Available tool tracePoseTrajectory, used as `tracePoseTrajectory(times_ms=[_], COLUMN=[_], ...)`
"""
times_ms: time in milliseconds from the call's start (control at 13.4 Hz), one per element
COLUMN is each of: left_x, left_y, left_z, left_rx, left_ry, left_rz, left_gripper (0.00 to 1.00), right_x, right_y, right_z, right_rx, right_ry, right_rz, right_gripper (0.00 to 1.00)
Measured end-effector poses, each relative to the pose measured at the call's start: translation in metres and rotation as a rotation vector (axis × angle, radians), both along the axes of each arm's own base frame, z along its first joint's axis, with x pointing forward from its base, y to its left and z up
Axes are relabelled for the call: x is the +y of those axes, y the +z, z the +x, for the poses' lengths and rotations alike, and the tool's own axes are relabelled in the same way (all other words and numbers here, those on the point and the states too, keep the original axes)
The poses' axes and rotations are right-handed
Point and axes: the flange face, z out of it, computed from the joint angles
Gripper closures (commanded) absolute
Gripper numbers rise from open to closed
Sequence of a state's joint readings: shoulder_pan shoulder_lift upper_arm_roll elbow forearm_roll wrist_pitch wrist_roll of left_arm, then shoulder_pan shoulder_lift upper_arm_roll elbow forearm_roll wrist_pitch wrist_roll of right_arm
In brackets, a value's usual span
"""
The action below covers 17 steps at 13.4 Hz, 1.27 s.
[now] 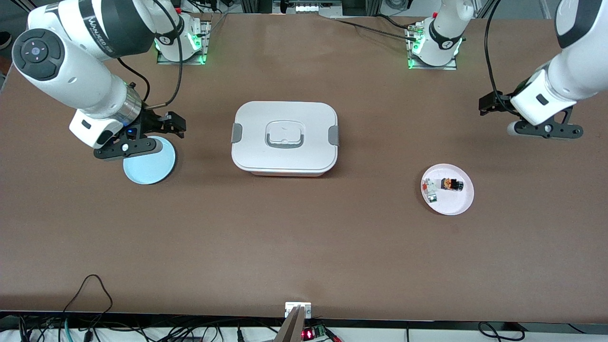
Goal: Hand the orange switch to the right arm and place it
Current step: 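Lower the left gripper over the orange switch while the right gripper reaches the plate, then close the left gripper on the orange-and-black switch in the white dish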
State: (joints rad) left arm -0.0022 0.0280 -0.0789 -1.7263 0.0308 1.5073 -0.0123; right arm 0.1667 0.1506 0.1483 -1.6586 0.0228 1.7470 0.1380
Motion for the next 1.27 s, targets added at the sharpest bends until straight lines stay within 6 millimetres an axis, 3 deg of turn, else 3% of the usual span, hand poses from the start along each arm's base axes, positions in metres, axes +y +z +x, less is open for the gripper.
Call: tracePoseTrajectory(times_ms=[373,745,1118,1267], left_x=[0.007,0.021,0.029,0.032], left_y=[-0.086,-0.15,-0.242,-0.278], left_z=[0.033,0.055,0.037,0.033], left_rx=[0.093,0.001,-0.148,-0.179], left_ry=[-0.004,-0.063,-0.086,-0.083], left_rz=[0.027,0.012,-0.015,-0.025], left_gripper=[0.0,0.0,0.0,0.0], right_x=[0.007,0.004,-0.001,-0.015], right_y=[-0.002,-0.008,-0.009,-0.012], right_z=[0.0,0.003,0.005,0.01], right_rx=[0.013,0.019,0.022,0.026], right_ry=[-0.01,-0.018,-0.029,-0.059], right_rz=[0.05,0.055,0.054,0.051], right_gripper=[0.0,0.0,0.0,0.0])
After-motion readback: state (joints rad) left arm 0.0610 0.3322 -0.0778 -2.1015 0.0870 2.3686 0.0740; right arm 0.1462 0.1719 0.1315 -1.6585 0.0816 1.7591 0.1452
